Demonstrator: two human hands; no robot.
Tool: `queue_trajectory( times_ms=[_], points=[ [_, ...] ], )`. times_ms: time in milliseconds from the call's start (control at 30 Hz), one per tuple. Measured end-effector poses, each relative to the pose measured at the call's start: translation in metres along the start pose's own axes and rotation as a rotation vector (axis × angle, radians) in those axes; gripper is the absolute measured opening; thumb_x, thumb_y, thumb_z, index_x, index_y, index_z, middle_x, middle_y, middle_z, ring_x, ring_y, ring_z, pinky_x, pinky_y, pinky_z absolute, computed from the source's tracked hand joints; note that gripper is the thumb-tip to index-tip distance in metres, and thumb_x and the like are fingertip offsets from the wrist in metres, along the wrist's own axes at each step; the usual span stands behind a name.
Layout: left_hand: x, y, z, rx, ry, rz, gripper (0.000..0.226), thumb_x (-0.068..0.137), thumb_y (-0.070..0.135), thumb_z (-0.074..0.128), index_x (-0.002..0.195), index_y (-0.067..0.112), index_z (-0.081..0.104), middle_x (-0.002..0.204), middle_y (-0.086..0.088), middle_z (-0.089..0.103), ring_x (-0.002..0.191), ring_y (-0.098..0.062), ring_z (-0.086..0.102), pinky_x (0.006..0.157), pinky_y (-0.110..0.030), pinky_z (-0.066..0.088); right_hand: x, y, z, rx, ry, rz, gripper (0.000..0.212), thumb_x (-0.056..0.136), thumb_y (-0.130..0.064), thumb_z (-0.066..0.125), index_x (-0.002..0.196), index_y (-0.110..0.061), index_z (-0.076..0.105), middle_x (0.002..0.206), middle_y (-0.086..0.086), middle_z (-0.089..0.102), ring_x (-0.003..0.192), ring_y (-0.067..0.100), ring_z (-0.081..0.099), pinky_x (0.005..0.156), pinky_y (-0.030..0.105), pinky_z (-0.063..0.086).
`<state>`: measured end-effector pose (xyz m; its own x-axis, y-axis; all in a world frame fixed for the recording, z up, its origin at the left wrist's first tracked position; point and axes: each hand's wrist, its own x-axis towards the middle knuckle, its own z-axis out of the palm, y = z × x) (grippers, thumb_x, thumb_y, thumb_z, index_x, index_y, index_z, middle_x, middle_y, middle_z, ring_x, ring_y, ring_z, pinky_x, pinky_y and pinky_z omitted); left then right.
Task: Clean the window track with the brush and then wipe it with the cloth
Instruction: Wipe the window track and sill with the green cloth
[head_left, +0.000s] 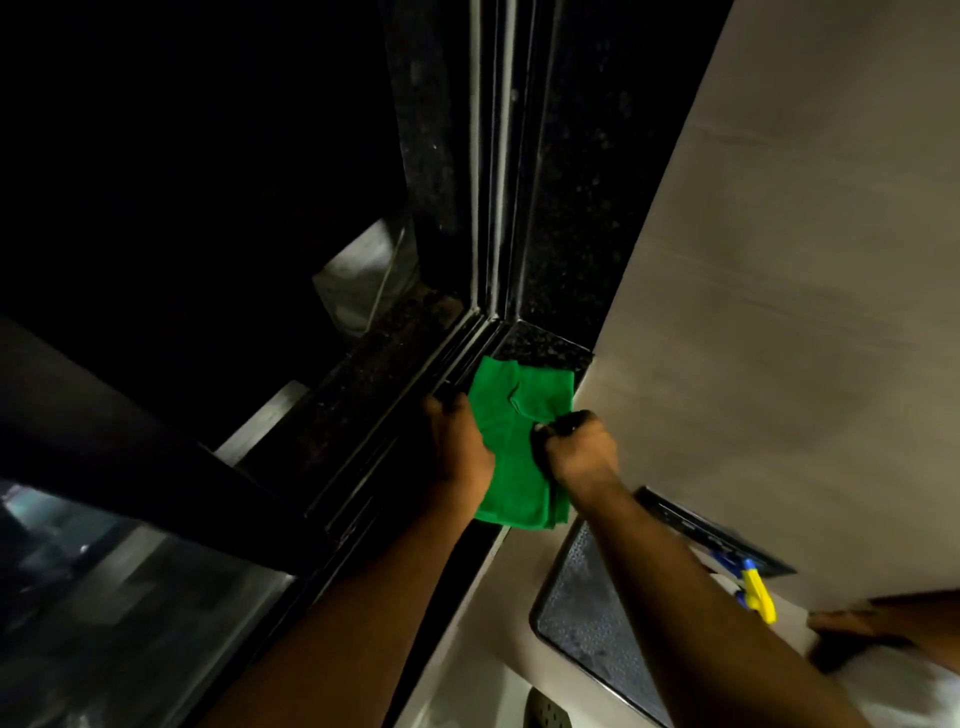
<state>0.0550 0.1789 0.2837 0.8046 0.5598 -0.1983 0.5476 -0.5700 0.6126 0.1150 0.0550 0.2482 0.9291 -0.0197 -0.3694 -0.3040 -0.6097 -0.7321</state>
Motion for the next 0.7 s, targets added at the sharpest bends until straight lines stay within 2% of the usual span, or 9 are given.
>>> queue_trajectory(
  times_ms=[67, 200, 267, 333, 367, 433, 533, 633, 700],
  points=[
    [-0.002, 0.001, 0.001, -0.069, 0.01, -0.054, 0.048, 0.091, 0.001, 0.059, 0.136, -0.001, 0.042, 0.145, -0.024, 0.033, 0.128, -0.036, 0.044, 0.106, -0.031, 0.038, 0.0, 0.0, -0.003, 0.003, -0.004, -0.03, 0.034, 0.082, -0.035, 0.068, 0.106, -0.013, 0.058, 0.088, 0.003, 0.06, 0.087, 0.028, 0.065, 0.075, 0.035, 0.057],
    [0.002, 0.008, 0.002, -0.278, -0.055, -0.185, 0.048, 0.084, 0.006, 0.071, 0.126, -0.008, 0.053, 0.129, -0.027, 0.056, 0.115, -0.038, 0.059, 0.097, -0.044, 0.05, -0.001, 0.002, -0.008, 0.053, -0.005, -0.091, 0.022, 0.084, -0.026, 0.067, 0.1, -0.013, 0.06, 0.087, 0.003, 0.062, 0.08, 0.024, 0.063, 0.068, 0.026, 0.048],
    [0.002, 0.015, 0.0, -0.475, -0.134, -0.289, 0.03, 0.084, 0.004, 0.07, 0.109, -0.009, 0.06, 0.095, -0.022, 0.069, 0.079, -0.03, 0.07, 0.066, -0.034, 0.059, -0.005, 0.008, -0.013, 0.137, 0.01, -0.105, 0.015, 0.085, -0.022, 0.067, 0.094, -0.011, 0.062, 0.087, 0.005, 0.067, 0.08, 0.025, 0.064, 0.071, 0.029, 0.051],
    [-0.004, 0.02, 0.001, -0.515, -0.229, -0.308, 0.003, 0.086, 0.004, 0.064, 0.086, 0.002, 0.062, 0.063, -0.009, 0.058, 0.04, -0.009, 0.055, 0.036, -0.016, 0.044, -0.014, 0.018, -0.021, 0.338, 0.017, -0.112, 0.007, 0.086, -0.016, 0.067, 0.088, -0.01, 0.063, 0.087, 0.011, 0.072, 0.079, 0.025, 0.067, 0.075, 0.039, 0.057],
    [-0.009, 0.024, 0.008, -0.507, -0.257, -0.263, 0.01, 0.085, 0.003, 0.063, 0.075, 0.006, 0.061, 0.058, -0.006, 0.054, 0.035, -0.006, 0.05, 0.034, -0.014, 0.039, -0.018, 0.028, -0.027, 0.431, 0.037, -0.123, 0.003, 0.086, -0.013, 0.066, 0.085, -0.012, 0.064, 0.087, 0.012, 0.072, 0.078, 0.023, 0.067, 0.076, 0.042, 0.058],
    [-0.023, 0.037, 0.026, -0.49, -0.293, -0.154, 0.009, 0.078, 0.007, 0.063, 0.069, 0.005, 0.062, 0.061, -0.011, 0.061, 0.049, -0.018, 0.06, 0.046, -0.023, 0.048, -0.026, 0.056, -0.042, 0.542, 0.111, -0.144, 0.007, 0.087, -0.009, 0.065, 0.086, -0.016, 0.064, 0.089, 0.011, 0.073, 0.08, 0.022, 0.068, 0.079, 0.043, 0.057],
    [-0.047, 0.044, 0.071, -0.362, -0.399, -0.03, 0.02, 0.074, 0.014, 0.063, 0.091, 0.005, 0.068, 0.086, -0.019, 0.071, 0.079, -0.033, 0.069, 0.071, -0.046, 0.06, -0.041, 0.113, -0.061, 0.63, 0.188, -0.073, 0.021, 0.089, -0.005, 0.062, 0.098, -0.024, 0.061, 0.101, 0.011, 0.072, 0.094, 0.025, 0.068, 0.088, 0.044, 0.054],
    [-0.063, 0.029, 0.136, -0.093, -0.482, 0.07, 0.021, 0.078, 0.021, 0.063, 0.099, 0.019, 0.066, 0.09, -0.005, 0.072, 0.082, -0.028, 0.068, 0.073, -0.037, 0.058, -0.043, 0.186, -0.058, 0.543, 0.223, 0.056, 0.024, 0.09, -0.007, 0.06, 0.108, -0.022, 0.057, 0.102, 0.012, 0.072, 0.093, 0.028, 0.069, 0.086, 0.05, 0.055],
    [-0.065, 0.006, 0.182, 0.036, -0.553, 0.096, 0.025, 0.08, 0.021, 0.062, 0.105, 0.019, 0.065, 0.096, -0.007, 0.073, 0.089, -0.03, 0.067, 0.075, -0.034, 0.054, -0.038, 0.233, -0.043, 0.474, 0.214, 0.151, 0.025, 0.09, -0.008, 0.06, 0.114, -0.016, 0.055, 0.104, 0.013, 0.071, 0.093, 0.032, 0.069, 0.086, 0.053, 0.054]
  ],
)
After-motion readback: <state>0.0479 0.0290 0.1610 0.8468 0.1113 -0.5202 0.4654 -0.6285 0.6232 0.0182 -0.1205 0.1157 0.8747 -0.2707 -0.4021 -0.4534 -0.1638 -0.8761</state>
